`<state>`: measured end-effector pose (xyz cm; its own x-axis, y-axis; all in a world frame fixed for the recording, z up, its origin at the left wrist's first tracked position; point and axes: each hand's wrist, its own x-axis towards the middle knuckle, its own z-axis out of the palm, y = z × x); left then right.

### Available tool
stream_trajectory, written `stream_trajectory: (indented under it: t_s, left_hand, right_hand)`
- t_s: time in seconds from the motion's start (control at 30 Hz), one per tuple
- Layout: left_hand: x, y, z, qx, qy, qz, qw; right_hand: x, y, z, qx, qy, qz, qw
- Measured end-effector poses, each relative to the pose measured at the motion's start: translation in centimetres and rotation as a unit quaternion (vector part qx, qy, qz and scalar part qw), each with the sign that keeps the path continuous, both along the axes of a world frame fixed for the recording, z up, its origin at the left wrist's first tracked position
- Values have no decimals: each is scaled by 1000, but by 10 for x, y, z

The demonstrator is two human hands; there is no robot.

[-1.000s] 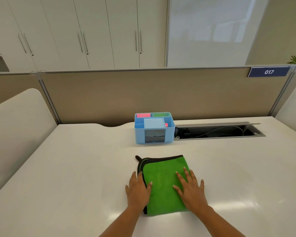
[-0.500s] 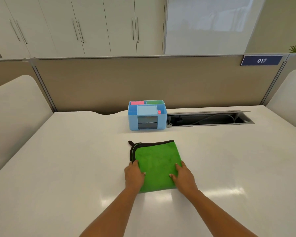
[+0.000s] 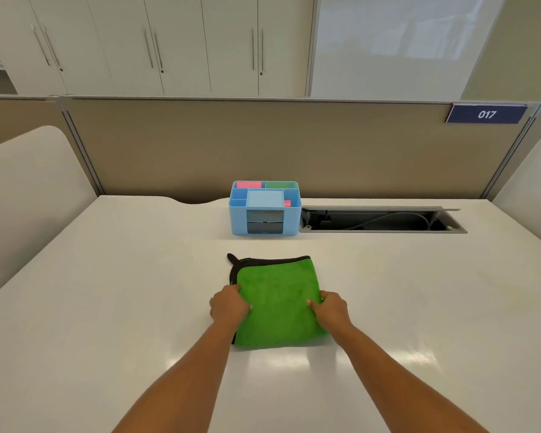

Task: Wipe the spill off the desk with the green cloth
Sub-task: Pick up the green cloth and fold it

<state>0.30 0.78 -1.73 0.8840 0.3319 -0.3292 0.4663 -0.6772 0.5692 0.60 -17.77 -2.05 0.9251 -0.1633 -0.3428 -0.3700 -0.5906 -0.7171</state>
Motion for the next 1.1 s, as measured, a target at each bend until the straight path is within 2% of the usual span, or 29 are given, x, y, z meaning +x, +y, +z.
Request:
stream_trajectory:
  t_s: [0.1, 0.33, 0.47, 0.6, 0.73, 0.93, 1.1]
  left_hand:
    - [0, 0, 1, 6, 7, 15, 1000]
    - [6, 2, 6, -52, 9, 4, 999]
    - [7, 7, 7, -133, 16, 39, 990]
    - [14, 14, 14, -241, 66, 76, 965]
    - [9, 9, 39, -294, 104, 39, 949]
    - [14, -18, 65, -343, 56, 18, 937]
    - [33, -74, 78, -377, 8, 15, 926]
  right_hand:
    - [-1, 2, 0, 15, 2, -19, 1000]
    - [-4, 14, 6, -1, -10, -54, 998]
    - [-12, 17, 14, 2, -14, -68, 998]
    - [-20, 16, 27, 7, -30, -82, 996]
    - [-27, 10, 43, 18, -54, -95, 994]
    - [-28, -19, 67, 39, -88, -124, 988]
    - [-19, -76, 87, 35, -126, -156, 979]
